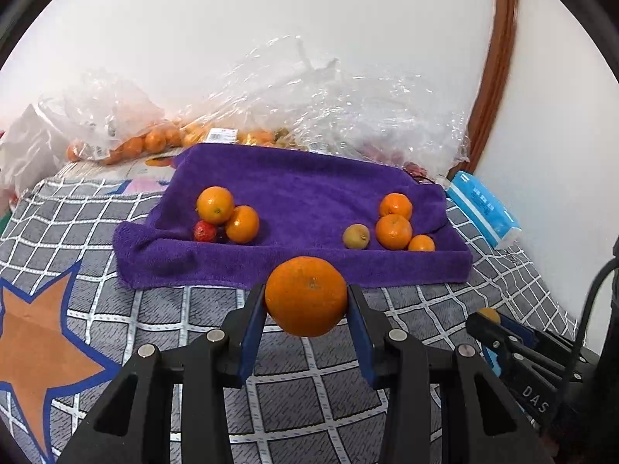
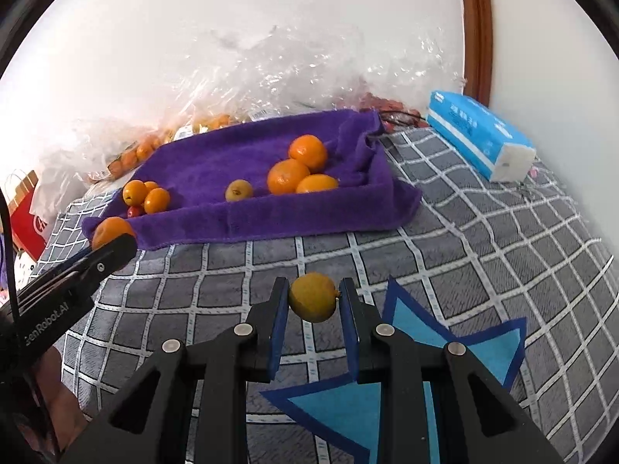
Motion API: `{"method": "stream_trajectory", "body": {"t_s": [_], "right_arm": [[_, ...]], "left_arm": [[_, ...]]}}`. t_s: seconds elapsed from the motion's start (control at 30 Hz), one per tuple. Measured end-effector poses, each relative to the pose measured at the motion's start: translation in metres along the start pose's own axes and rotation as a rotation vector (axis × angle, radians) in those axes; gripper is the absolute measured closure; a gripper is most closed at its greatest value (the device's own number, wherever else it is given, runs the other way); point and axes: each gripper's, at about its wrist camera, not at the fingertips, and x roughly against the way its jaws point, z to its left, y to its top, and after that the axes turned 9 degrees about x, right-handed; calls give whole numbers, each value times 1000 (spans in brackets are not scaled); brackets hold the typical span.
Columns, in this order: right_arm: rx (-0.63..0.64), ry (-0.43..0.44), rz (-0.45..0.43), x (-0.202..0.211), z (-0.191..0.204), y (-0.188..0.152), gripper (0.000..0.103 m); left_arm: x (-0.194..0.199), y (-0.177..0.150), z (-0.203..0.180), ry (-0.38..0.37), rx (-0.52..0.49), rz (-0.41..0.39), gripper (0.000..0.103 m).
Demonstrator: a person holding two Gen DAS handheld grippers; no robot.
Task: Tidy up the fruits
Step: 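Carry the held orange and lemon over the purple towel with both tools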
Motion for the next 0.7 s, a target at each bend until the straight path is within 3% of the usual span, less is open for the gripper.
{"method": "stream_trajectory", "body": {"t_s": [0.13, 0.37, 0.7], "right_arm": [[21, 4, -20, 8, 4, 9, 77], [78, 31, -51, 10, 15, 35, 77], [67, 37, -115, 11, 17, 68, 77]], "left_arm": [[6, 9, 11, -27, 53, 26, 64], [23, 25, 15, 45, 23, -30, 64], [28, 56, 28, 44, 76, -46, 64]]}}
